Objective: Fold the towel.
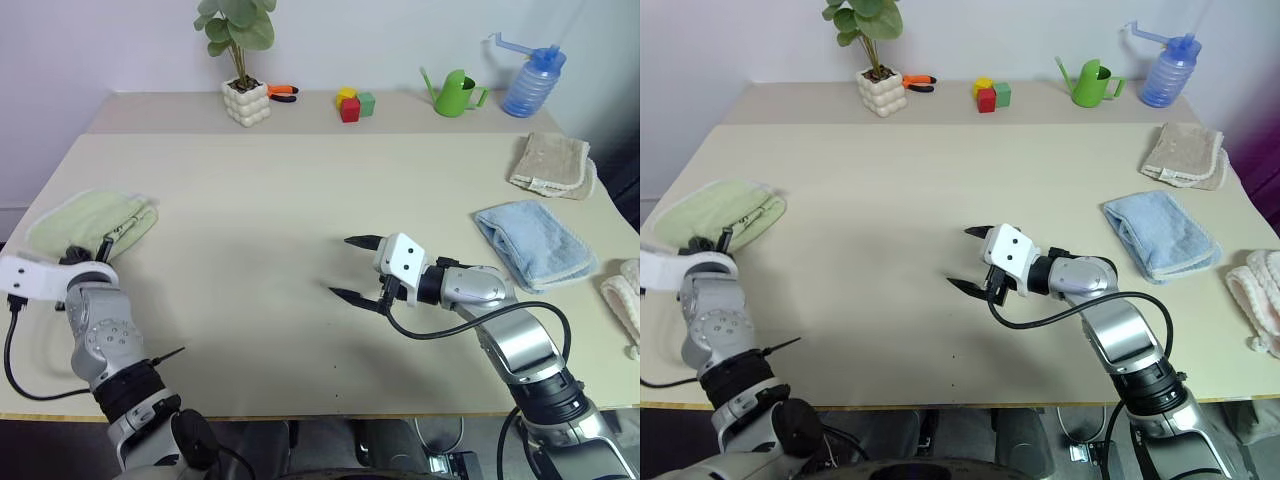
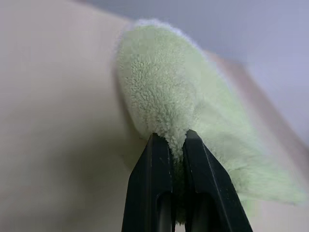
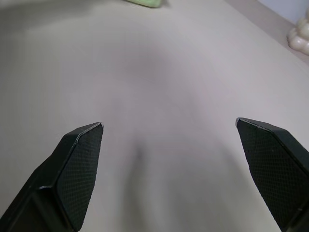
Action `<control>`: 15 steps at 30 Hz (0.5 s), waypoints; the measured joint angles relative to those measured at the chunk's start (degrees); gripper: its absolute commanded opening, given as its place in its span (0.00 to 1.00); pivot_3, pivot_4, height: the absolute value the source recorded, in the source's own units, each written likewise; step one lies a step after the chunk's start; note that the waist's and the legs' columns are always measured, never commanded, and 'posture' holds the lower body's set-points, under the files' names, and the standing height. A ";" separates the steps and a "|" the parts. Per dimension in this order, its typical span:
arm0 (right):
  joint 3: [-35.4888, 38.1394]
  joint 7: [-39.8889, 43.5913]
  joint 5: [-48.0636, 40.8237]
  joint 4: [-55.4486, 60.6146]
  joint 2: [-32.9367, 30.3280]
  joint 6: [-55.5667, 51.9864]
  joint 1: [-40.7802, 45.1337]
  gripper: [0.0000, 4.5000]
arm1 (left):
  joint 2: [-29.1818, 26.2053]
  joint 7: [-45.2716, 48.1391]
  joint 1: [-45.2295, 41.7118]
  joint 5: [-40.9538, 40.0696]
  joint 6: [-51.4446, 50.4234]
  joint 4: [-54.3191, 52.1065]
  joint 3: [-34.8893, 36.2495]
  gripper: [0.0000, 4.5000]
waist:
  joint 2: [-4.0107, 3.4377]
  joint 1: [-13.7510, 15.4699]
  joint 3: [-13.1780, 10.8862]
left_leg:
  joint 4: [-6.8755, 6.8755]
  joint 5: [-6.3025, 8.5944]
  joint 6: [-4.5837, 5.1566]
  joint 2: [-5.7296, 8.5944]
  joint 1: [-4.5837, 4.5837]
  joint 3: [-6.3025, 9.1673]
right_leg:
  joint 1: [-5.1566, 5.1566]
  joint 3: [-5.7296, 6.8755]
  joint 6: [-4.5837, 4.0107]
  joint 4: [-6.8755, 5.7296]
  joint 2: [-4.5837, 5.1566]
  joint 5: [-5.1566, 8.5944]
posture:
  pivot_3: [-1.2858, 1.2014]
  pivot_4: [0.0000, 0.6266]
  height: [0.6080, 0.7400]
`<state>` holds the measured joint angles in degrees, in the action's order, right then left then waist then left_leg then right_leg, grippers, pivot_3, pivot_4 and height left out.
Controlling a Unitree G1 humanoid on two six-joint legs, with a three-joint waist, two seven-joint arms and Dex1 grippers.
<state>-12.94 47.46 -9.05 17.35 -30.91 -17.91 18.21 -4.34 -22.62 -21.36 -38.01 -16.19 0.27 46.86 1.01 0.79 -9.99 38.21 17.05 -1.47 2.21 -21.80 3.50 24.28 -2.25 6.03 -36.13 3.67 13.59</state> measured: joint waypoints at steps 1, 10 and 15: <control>0.00 0.09 0.00 -0.18 0.00 0.13 0.12 1.00 | 0.58 -0.54 0.47 -0.30 0.03 -0.42 -0.04 0.01 | 0.04 -0.02 0.00 | 0.00 0.00 0.00 -0.01 0.00 0.00 | 0.00 0.00 0.00 0.00 -0.01 0.00 | 0.52 0.24 0.90; 0.00 0.35 0.00 -1.84 0.00 0.95 0.36 1.00 | 4.84 -4.16 3.60 -5.17 1.64 -7.79 -0.79 0.57 | 0.09 -0.16 0.01 | -0.01 0.00 0.00 -0.04 0.02 -0.01 | 0.01 0.00 -0.01 -0.01 -0.06 0.00 | 0.52 0.24 0.90; -0.01 0.79 0.00 -2.33 0.01 1.64 0.88 1.00 | 4.27 -7.90 5.41 -5.03 2.05 -11.12 -0.77 0.89 | 0.09 -0.25 0.01 | -0.02 0.00 0.00 -0.04 0.03 -0.02 | 0.01 -0.02 -0.01 -0.01 -0.06 0.00 | 0.52 0.24 0.90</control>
<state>-12.94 48.25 -9.05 15.02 -30.90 -16.27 19.09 -0.07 -30.52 -15.95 -43.03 -14.14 -10.85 46.09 1.11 0.54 -9.98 38.20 17.06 -1.47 2.18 -21.77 3.47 24.29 -2.27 6.02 -36.14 3.61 13.59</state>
